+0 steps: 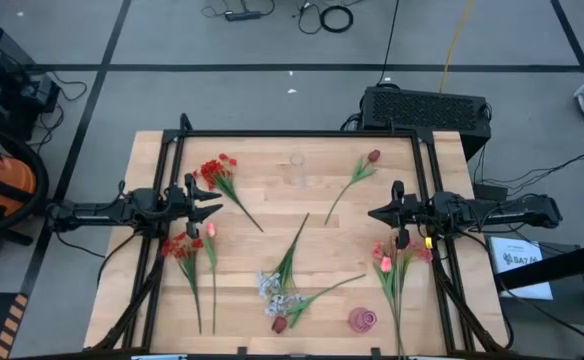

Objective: Sort flowers into vase by color

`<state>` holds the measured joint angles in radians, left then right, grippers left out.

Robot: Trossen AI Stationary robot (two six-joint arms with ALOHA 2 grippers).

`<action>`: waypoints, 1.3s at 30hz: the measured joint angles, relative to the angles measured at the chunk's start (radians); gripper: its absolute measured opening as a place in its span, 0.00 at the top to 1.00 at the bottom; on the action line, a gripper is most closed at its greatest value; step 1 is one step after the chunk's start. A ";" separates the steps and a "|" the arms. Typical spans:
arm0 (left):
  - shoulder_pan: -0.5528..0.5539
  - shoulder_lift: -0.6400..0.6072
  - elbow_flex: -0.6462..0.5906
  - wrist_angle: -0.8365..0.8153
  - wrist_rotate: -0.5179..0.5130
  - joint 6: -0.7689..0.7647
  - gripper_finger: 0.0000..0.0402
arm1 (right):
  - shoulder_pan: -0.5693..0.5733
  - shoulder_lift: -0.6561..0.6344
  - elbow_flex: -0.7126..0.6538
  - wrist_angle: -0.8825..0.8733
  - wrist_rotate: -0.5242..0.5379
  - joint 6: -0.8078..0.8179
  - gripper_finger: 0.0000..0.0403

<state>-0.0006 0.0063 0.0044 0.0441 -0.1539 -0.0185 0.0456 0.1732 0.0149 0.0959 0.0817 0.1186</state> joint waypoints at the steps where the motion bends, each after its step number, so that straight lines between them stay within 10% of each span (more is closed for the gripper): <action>1: 0.000 0.000 0.000 0.000 0.000 0.000 0.63 | 0.000 0.000 0.000 0.000 0.000 0.000 1.00; 14: 0.000 0.000 0.000 0.000 0.000 0.000 0.63 | 0.000 0.010 0.000 0.152 0.127 0.165 1.00; 29: 0.000 0.000 0.000 -0.001 0.000 0.000 0.63 | 0.000 0.180 0.101 0.242 0.182 -0.083 1.00; 39: 0.000 0.000 0.000 -0.001 0.000 0.000 0.63 | -0.019 0.618 0.536 -0.182 0.714 0.163 1.00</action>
<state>-0.0002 0.0062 0.0044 0.0429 -0.1535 -0.0185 0.0266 0.7910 0.5506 -0.0857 0.7953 0.2817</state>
